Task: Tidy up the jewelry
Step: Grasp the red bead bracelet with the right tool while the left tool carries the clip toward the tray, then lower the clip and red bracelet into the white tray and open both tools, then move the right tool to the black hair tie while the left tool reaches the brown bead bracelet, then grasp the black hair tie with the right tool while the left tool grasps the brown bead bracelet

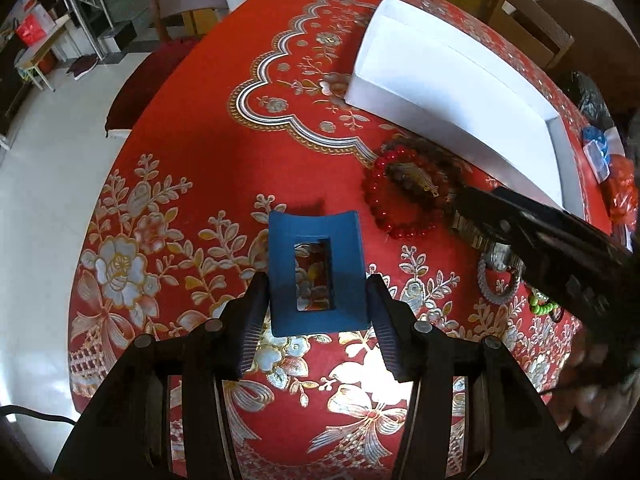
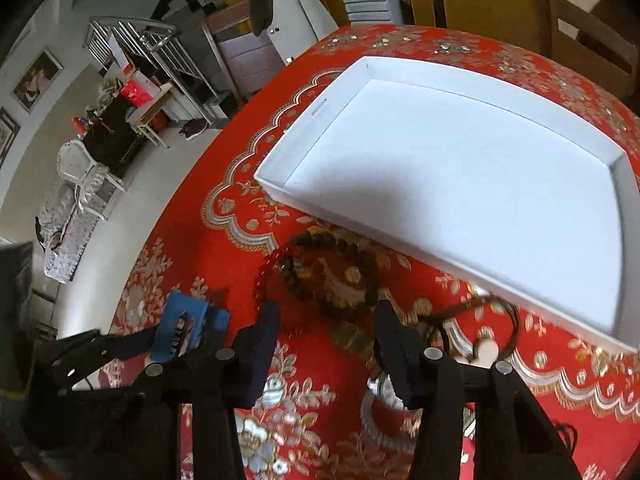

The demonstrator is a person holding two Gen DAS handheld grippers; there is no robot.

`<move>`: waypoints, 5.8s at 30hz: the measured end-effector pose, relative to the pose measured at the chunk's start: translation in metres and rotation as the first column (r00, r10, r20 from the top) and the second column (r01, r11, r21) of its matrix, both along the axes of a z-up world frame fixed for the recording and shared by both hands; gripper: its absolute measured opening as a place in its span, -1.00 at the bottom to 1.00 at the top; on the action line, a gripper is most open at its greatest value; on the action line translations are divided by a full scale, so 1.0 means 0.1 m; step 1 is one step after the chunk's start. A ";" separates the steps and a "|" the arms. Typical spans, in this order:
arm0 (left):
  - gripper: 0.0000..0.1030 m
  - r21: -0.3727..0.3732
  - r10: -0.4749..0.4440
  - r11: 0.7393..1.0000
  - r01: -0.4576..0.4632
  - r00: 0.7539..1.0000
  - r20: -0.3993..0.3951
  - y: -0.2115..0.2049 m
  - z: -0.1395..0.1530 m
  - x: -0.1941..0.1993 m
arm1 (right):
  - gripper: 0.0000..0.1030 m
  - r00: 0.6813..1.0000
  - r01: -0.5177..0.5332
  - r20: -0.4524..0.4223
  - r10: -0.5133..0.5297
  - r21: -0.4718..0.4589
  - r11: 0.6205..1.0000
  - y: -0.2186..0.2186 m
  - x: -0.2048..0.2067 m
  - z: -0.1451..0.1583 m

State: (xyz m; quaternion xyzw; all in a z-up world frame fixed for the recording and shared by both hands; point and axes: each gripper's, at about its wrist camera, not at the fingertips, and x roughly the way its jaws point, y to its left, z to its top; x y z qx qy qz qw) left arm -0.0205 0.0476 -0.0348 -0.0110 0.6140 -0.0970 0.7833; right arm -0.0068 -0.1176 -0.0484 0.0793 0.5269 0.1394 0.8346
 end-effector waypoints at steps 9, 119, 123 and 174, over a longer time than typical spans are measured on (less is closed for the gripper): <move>-0.05 -0.001 0.033 0.999 -0.033 0.999 -0.008 0.10 0.00 0.02 | -0.83 0.997 -0.037 -0.064 0.041 0.077 0.996 0.02 0.19 -0.21; 0.10 -0.002 -0.043 0.999 0.044 0.991 0.124 -0.24 0.44 0.21 | 0.23 0.953 0.292 0.083 -0.291 0.000 0.956 -1.07 -1.29 0.60; 0.10 -0.001 -0.054 0.998 0.055 0.993 0.102 -0.30 0.36 0.17 | 0.23 0.957 0.280 0.075 -0.279 0.007 0.960 -1.08 -1.33 0.53; 0.10 0.067 0.004 0.998 -0.004 1.000 -0.009 -0.61 -0.15 0.75 | -0.93 0.975 0.224 -0.061 -0.216 0.342 0.913 -1.41 -0.52 0.22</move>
